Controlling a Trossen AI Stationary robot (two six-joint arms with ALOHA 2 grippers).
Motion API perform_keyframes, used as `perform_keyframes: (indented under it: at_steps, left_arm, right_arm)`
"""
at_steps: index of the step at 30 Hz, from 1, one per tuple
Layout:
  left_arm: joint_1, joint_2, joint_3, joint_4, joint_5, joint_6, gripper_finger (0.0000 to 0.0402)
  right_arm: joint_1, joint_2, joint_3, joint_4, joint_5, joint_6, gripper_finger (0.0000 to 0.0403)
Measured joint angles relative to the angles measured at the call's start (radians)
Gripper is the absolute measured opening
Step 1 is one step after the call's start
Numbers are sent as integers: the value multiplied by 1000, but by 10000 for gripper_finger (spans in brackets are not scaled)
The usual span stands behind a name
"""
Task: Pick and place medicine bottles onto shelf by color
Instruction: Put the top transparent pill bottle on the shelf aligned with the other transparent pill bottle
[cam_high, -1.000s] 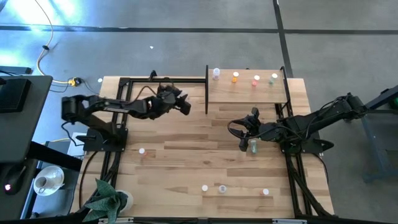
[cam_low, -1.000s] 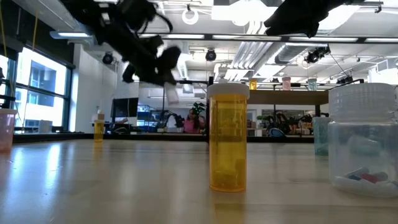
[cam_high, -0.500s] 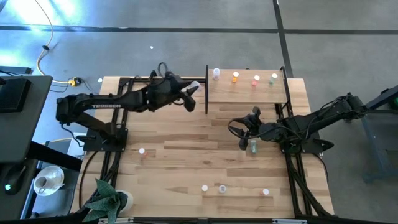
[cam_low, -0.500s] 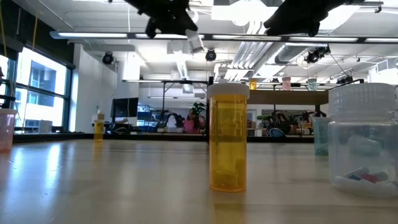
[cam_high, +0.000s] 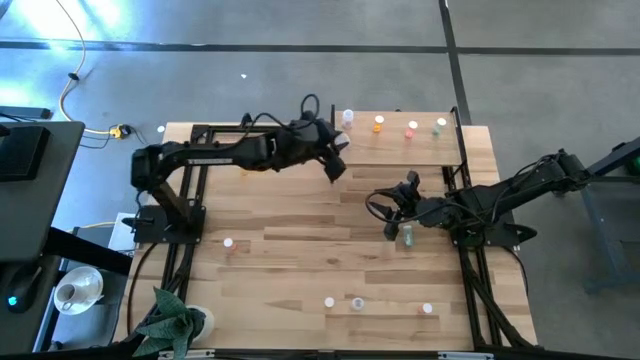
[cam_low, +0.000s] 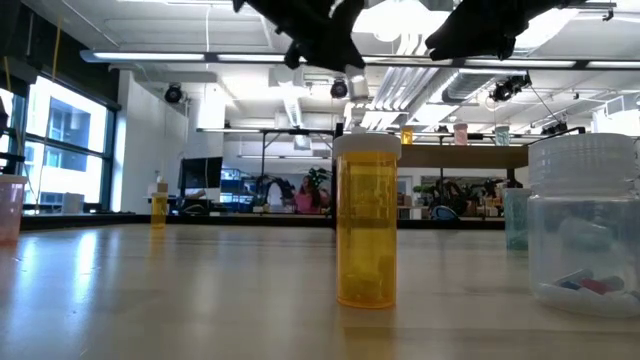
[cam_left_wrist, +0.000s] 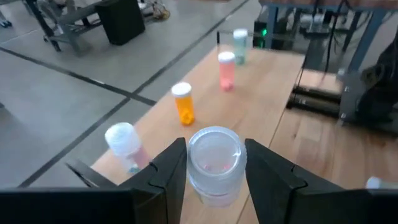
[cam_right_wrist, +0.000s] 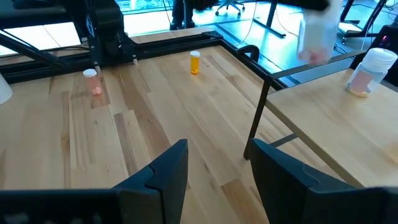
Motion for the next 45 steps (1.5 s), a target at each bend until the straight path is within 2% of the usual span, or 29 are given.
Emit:
perform_keyframes:
  at_steps: [14, 22, 29, 37, 45]
  left_arm:
    - [74, 114, 4, 9, 119, -29, 129]
    - [91, 126, 4, 10, 122, -29, 129]
    - [100, 157, 4, 83, 122, -32, 129]
    - [100, 159, 4, 70, 100, -26, 129]
    - [100, 159, 4, 82, 92, -26, 152]
  right_arm:
    - [0, 0, 0, 0, -1, 0, 163]
    - [0, 0, 0, 0, -1, 0, 163]
    - [0, 0, 0, 0, -1, 0, 163]
    - [0, 0, 0, 0, -1, 0, 163]
    - [0, 0, 0, 0, -2, 0, 163]
